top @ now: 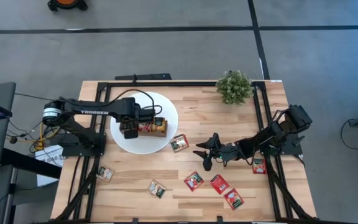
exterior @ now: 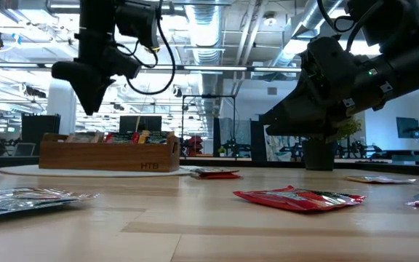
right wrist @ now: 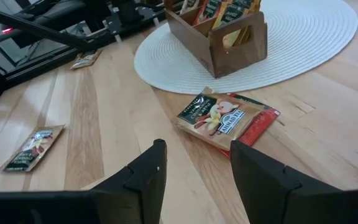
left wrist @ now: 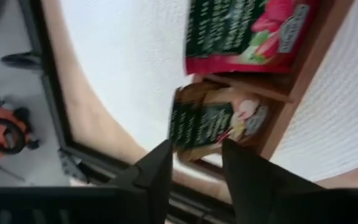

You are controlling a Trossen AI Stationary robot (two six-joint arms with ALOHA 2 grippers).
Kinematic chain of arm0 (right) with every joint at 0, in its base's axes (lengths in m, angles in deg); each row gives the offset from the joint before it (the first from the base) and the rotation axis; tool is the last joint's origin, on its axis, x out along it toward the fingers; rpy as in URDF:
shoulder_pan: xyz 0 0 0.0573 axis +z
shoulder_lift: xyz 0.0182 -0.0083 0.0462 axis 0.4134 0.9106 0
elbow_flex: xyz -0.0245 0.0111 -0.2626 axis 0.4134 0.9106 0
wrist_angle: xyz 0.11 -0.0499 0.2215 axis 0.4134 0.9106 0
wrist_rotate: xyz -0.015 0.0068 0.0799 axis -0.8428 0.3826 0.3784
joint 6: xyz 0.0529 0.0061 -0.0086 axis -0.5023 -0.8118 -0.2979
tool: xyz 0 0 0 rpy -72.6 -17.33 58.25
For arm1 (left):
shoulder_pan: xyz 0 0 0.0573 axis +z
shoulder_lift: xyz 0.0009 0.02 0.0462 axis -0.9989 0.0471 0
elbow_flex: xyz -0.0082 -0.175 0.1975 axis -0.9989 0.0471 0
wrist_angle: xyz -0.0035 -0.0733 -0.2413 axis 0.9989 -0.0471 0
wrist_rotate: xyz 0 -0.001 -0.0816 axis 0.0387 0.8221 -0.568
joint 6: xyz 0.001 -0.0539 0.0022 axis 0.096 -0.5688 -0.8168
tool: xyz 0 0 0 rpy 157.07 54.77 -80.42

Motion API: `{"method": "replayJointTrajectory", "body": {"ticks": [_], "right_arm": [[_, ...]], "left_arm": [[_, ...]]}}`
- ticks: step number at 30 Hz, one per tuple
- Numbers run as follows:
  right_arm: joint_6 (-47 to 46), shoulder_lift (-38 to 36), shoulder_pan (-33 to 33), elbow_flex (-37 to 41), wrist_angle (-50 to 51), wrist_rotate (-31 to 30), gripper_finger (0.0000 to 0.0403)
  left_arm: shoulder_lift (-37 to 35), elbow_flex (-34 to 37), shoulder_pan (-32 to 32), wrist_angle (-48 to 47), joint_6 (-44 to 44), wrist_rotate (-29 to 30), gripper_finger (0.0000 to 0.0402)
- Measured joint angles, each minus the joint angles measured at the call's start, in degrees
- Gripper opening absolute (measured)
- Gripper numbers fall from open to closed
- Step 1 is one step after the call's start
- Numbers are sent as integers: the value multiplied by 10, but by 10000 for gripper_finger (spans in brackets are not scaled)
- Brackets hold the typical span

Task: Pick & Place Tea
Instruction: Put the red tea bag into the middle section of the wooden organizer

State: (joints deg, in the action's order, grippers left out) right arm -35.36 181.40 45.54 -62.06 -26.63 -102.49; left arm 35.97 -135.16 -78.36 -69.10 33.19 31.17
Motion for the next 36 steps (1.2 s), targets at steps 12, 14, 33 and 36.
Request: {"method": "replayJointTrajectory", "body": {"ticks": [12,14,33,36], "right_arm": [[31,0,19,0,0,16,162],[43,0,24,0,0,15,161],[-33,0,-11,-56,207,439,155],[-81,-1,-9,-68,265,450,154]], "left_arm": [[-113,4,-106,93,-161,74,123],[-136,22,-145,159,-197,77,114],[140,131,-364,852,-160,-17,88],[215,77,-368,846,-161,-46,72]]}}
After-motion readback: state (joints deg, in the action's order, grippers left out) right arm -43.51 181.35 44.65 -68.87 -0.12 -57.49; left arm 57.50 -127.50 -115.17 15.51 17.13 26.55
